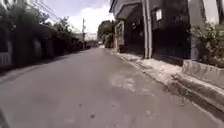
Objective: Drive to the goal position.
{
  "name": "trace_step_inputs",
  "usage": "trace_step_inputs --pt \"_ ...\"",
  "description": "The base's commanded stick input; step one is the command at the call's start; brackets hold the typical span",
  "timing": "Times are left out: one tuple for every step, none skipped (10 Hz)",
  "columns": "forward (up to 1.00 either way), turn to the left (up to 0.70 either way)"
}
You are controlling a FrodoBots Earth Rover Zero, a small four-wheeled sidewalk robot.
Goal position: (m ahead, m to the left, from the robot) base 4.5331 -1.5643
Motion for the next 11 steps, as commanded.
trace_step_inputs --pt "0.7 0.01" --pt "0.7 0.01" --pt "0.7 0.01" --pt "0.7 0.01" --pt "0.7 0.01" --pt "0.7 0.01" --pt "0.7 0.01" --pt "0.7 0.01" --pt "0.7 0.01" --pt "0.7 0.01" --pt "0.7 0.01"
